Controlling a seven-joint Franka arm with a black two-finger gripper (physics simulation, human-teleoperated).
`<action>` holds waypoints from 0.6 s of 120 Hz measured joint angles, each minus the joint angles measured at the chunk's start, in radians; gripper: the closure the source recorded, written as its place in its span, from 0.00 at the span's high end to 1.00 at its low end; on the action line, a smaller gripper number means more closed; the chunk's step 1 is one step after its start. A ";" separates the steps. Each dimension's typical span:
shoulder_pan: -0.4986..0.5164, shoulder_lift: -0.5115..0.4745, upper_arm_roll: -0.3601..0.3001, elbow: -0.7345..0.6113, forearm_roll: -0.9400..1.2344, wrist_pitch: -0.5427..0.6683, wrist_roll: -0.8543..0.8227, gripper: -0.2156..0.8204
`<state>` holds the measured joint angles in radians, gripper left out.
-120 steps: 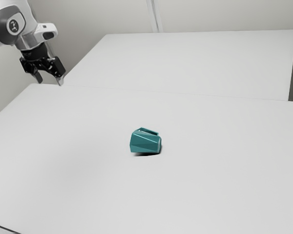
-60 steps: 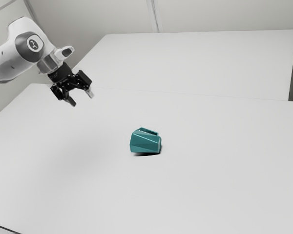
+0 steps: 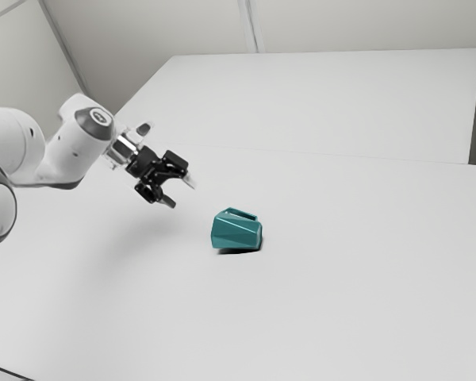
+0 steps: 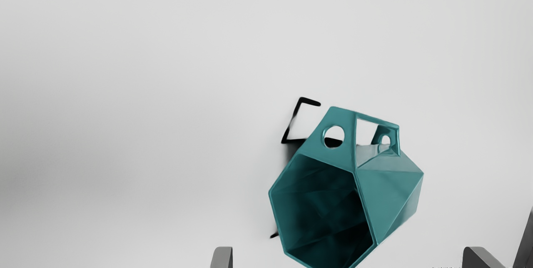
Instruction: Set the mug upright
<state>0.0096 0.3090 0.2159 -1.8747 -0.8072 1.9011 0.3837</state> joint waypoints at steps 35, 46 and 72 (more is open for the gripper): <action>-0.025 -0.037 -0.025 -0.124 -0.108 0.038 0.096 0.79; -0.037 -0.038 -0.049 -0.139 -0.139 0.062 0.117 0.79; -0.057 -0.028 -0.100 -0.151 -0.218 0.138 0.157 0.79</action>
<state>-0.0472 0.2811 0.1163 -2.0255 -1.0250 2.0391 0.5407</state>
